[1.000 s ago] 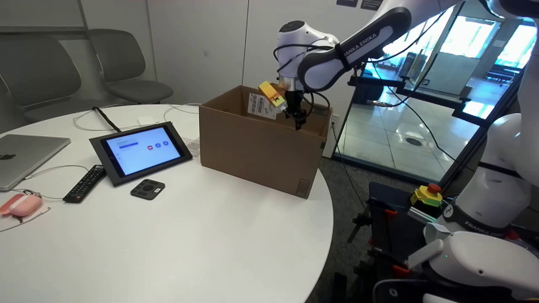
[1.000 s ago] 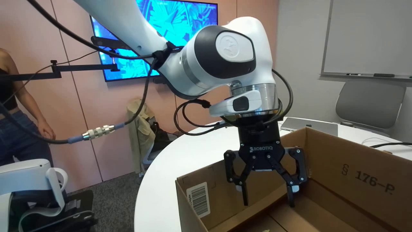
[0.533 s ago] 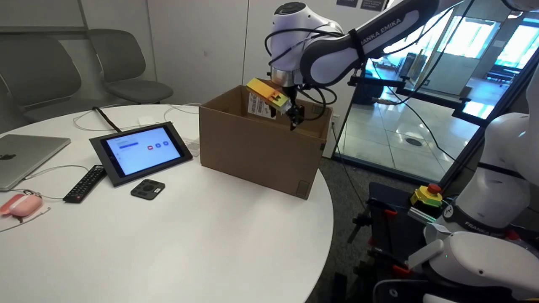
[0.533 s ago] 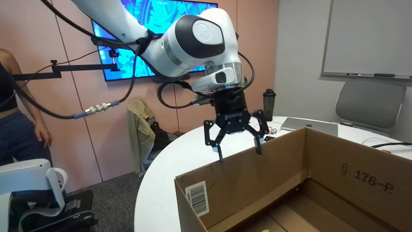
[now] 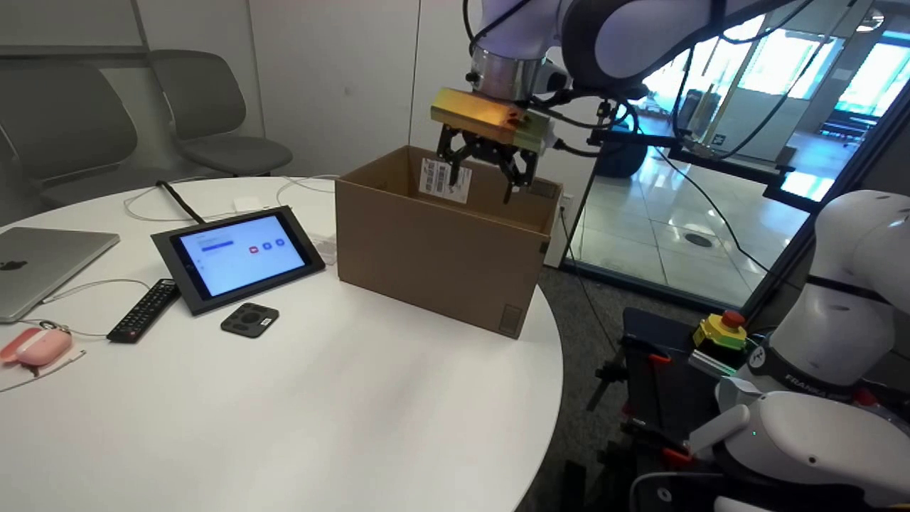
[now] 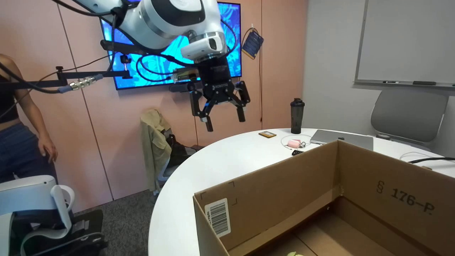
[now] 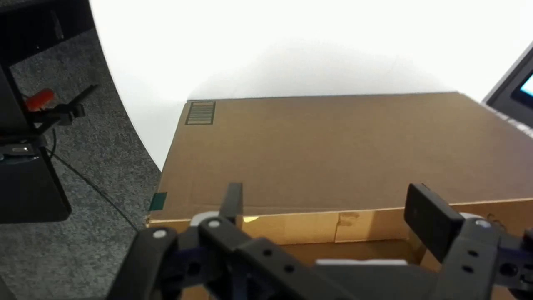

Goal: Place the green marker on the yellow towel, fold the towel from bottom to top then left to right and right to left, pick up the towel and put it inside the brown box

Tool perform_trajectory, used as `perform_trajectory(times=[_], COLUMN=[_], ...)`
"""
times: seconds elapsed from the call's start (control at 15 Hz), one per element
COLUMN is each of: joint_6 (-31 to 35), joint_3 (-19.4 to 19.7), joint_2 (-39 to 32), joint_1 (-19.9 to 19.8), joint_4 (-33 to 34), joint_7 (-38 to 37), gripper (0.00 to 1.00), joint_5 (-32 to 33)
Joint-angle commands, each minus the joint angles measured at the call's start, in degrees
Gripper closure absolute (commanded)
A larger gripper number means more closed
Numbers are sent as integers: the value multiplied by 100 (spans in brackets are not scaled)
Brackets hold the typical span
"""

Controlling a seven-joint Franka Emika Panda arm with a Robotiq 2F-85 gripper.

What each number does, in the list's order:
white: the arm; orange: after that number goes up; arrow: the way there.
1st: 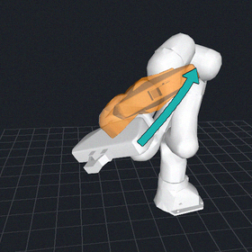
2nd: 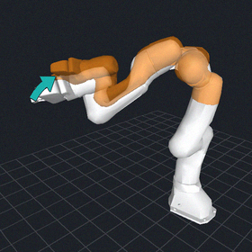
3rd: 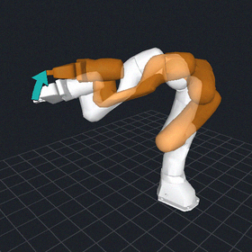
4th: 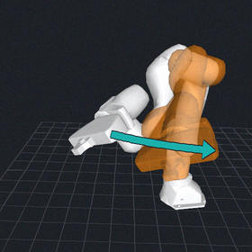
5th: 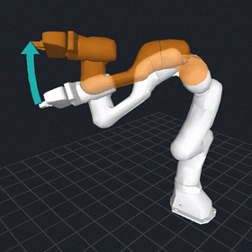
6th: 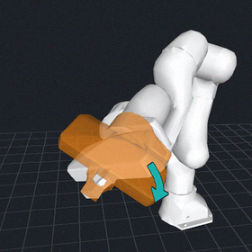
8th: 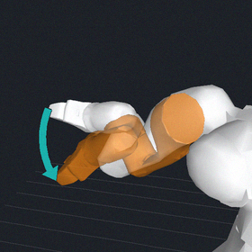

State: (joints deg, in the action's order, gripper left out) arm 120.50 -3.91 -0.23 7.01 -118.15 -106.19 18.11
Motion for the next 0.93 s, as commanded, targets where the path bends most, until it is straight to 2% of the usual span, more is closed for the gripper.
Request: perform_trajectory(times=[0.0, 0.33, 0.87], joint_6=[-156, -634, -2073], joint_3=[-177, -310, -333], joint_2=[727, 1425, 1997], joint_1=[28, 91, 153], joint_4=[-343, -437, -174], joint_7=[1215, 2903, 5373], gripper=[0, 0, 0], joint_5=[-513, -1379, -2618])
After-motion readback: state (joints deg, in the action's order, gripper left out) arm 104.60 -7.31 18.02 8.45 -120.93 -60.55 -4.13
